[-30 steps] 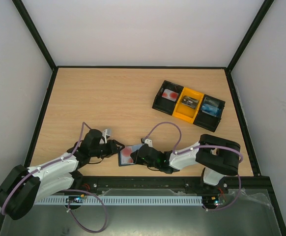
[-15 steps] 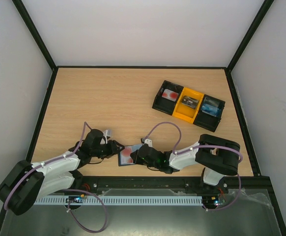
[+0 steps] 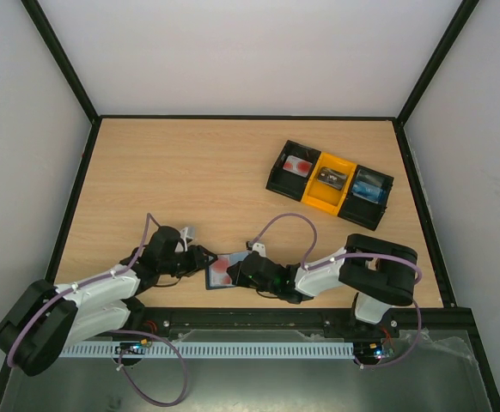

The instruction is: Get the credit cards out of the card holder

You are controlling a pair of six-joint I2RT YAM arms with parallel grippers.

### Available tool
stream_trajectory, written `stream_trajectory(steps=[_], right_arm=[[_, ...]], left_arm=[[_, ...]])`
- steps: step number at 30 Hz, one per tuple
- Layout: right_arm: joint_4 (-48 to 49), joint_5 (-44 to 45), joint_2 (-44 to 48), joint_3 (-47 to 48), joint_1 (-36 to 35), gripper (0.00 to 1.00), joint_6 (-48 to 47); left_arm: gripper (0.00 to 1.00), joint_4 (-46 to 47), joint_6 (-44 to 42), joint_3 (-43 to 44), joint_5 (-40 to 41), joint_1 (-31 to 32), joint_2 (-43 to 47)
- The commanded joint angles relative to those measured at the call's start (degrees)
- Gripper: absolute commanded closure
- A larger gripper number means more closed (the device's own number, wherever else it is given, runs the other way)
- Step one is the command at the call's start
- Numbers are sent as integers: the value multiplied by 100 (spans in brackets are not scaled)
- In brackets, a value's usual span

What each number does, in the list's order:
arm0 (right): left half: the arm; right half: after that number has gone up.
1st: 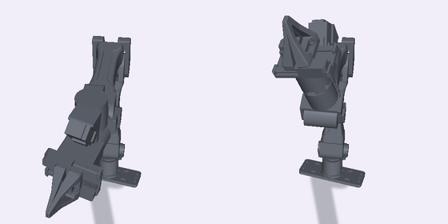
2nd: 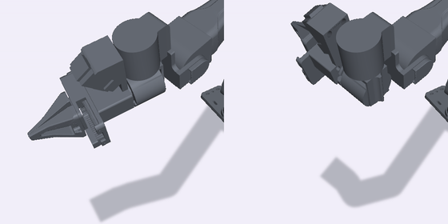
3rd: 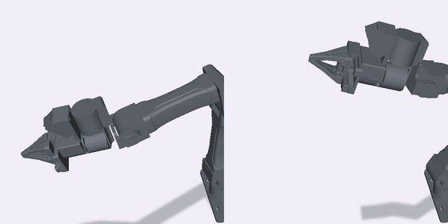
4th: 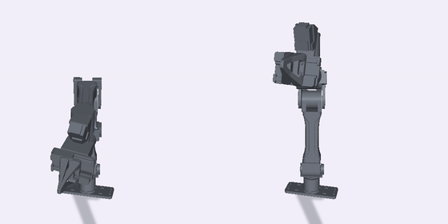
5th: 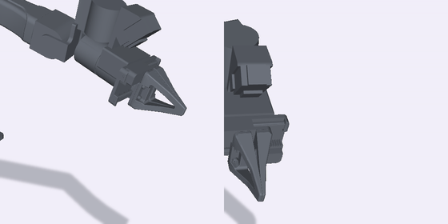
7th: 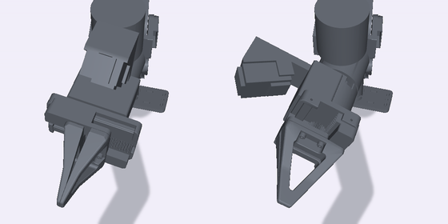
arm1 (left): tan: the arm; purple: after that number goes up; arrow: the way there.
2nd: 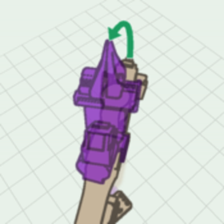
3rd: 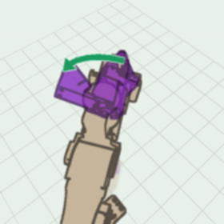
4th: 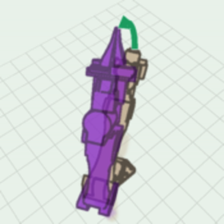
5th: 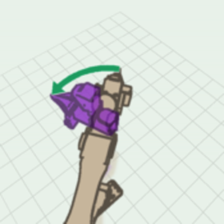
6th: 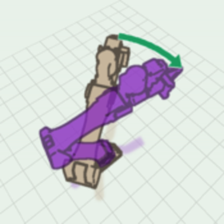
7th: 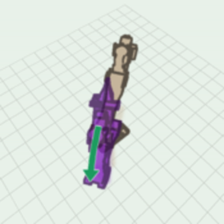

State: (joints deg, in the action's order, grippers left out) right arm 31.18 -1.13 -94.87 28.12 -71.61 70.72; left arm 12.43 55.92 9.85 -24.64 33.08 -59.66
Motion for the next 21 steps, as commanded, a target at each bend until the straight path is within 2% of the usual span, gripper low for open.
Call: stream_trajectory(steps=[1,11,19,21], right_arm=[[-67,78,-183,-66,-55,90,58],[23,86,-211,-69,-54,90,30],[343,33,-204,-153,-53,90,-63],[392,-21,-227,-144,-54,89,-141]], left_arm=[[58,216,2,-101,-134,-21,-27],[79,447,234,-197,-344,-16,184],[81,803,645,-290,-537,24,476],[78,867,717,-279,-541,62,442]])
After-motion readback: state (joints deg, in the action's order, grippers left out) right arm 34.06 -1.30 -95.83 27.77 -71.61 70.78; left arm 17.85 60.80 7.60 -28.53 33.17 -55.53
